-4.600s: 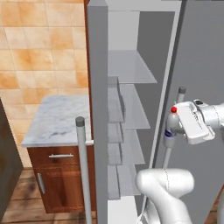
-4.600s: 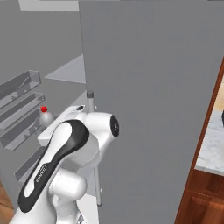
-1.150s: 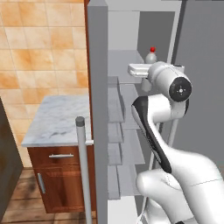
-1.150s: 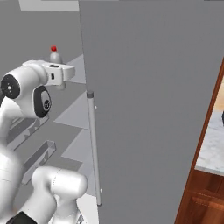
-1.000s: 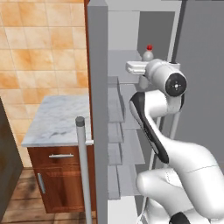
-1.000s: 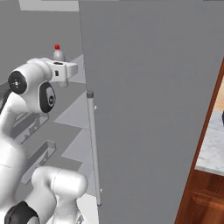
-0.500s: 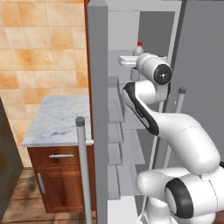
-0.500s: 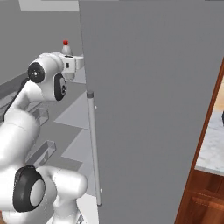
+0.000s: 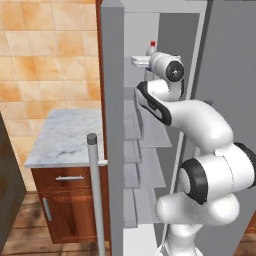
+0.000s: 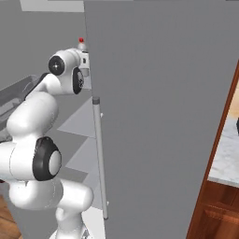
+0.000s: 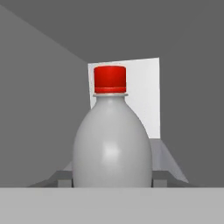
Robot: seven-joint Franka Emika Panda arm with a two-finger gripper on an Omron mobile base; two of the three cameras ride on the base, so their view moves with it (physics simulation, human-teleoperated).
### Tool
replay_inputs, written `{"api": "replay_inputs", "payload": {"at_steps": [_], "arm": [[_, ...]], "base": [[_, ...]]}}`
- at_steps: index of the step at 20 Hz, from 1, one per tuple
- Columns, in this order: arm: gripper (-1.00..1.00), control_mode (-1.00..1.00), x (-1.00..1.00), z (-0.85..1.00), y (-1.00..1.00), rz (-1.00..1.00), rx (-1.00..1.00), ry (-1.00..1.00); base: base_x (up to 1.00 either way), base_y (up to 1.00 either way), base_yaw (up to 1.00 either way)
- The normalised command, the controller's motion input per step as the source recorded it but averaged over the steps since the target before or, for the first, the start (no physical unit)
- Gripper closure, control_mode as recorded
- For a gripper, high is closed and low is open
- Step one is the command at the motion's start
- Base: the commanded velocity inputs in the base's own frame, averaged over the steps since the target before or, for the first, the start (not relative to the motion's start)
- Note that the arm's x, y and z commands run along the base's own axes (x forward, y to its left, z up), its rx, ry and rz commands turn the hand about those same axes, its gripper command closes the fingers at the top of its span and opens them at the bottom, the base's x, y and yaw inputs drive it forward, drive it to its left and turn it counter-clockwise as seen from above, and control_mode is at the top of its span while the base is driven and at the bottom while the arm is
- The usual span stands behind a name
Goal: Take the bottled waters from the counter and place them in the freezer to freeze. Close the freezer door after placing the bottles.
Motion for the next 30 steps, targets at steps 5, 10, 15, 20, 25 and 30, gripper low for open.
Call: {"api": "replay_inputs", "payload": {"at_steps": [5,10,15,20,25,30], "arm": [[1.00,-1.00,0.89,0.00,0.03,0.00,0.00,0.00],[1.00,-1.00,0.77,-0.01,0.06,0.00,0.00,0.00],[1.00,-1.00,0.52,-0.08,0.05,0.00,0.00,0.03],[1.00,-1.00,0.23,-0.20,0.00,0.00,0.00,0.01],[1.00,-1.00,0.01,-0.31,0.00,0.00,0.00,0.00],[1.00,-1.00,0.00,-0.37,0.00,0.00,0.00,0.02]], "base": [[0.00,0.00,0.00],[0.00,0.00,0.00],[0.00,0.00,0.00],[0.00,0.00,0.00],[0.00,0.00,0.00],[0.00,0.00,0.00]]}}
